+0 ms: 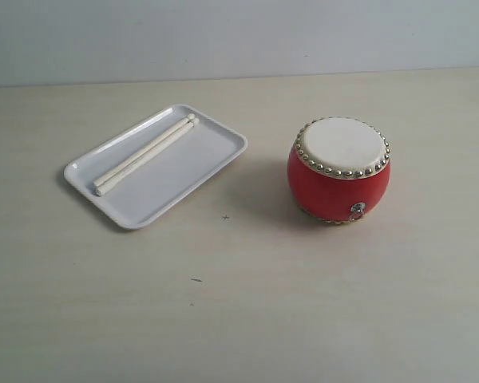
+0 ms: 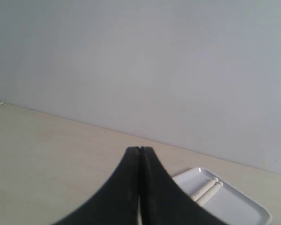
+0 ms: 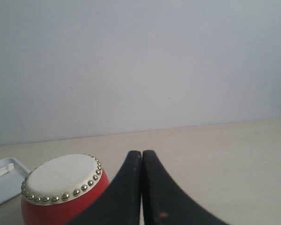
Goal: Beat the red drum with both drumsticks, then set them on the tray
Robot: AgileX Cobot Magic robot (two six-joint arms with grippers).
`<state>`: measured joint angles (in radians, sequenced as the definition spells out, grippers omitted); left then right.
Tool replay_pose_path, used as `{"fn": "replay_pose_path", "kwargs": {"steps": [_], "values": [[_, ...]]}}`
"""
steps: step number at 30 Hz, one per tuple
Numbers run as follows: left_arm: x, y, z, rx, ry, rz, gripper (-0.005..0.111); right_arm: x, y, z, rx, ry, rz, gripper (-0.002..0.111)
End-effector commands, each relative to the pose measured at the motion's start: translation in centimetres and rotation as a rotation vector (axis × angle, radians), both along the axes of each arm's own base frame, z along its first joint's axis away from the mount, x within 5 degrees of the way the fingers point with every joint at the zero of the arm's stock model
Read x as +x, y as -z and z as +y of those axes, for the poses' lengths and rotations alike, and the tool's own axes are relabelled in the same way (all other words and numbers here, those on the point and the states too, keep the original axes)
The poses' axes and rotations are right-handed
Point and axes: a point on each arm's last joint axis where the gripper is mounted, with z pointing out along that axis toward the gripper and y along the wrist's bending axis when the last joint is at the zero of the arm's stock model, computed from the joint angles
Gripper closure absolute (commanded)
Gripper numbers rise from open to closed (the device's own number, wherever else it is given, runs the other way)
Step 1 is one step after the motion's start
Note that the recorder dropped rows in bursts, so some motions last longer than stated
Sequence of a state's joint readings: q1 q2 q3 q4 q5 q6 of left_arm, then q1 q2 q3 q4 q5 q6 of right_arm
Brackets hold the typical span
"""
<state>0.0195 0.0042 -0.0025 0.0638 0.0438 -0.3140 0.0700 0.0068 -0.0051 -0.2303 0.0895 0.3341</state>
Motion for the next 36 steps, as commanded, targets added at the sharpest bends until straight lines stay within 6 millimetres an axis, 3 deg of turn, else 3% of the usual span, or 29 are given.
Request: {"fn": "replay_pose_path", "kwargs": {"steps": [1, 36], "values": [[-0.03, -0.07, 0.01, -0.001, -0.003, -0.016, 0.107, -0.04, 0.02, 0.05, 0.011, -0.004, -0.013, 0.108], [-0.03, -0.07, 0.01, 0.001, -0.003, -0.016, 0.107, -0.04, 0.05, 0.16, -0.008, -0.016, -0.012, 0.108]]}}
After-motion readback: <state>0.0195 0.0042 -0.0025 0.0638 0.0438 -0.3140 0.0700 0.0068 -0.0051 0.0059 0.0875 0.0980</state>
